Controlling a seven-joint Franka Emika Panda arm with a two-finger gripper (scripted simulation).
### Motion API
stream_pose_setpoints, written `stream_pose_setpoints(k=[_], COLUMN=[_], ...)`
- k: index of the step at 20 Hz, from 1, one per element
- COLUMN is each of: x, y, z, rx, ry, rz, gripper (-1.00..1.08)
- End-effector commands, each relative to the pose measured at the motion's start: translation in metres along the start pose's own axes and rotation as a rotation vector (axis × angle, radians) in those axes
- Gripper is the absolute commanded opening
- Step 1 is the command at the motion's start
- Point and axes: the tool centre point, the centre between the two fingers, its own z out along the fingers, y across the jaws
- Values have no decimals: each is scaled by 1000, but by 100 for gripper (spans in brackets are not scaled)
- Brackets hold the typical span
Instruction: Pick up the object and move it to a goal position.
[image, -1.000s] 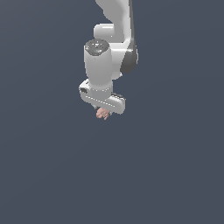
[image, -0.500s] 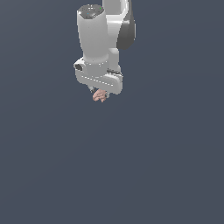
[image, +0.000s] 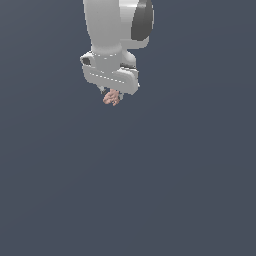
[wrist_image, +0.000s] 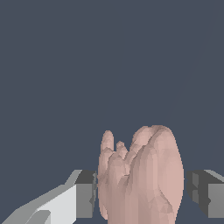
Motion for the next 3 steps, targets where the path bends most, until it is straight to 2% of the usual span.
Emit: stream_pose_setpoints(k=[1, 3], x=[-2, -2], y=[2, 2], z=[-4, -5], rx=[-1, -1], ry=[-1, -1], rz=[0, 0], gripper=[-100, -100])
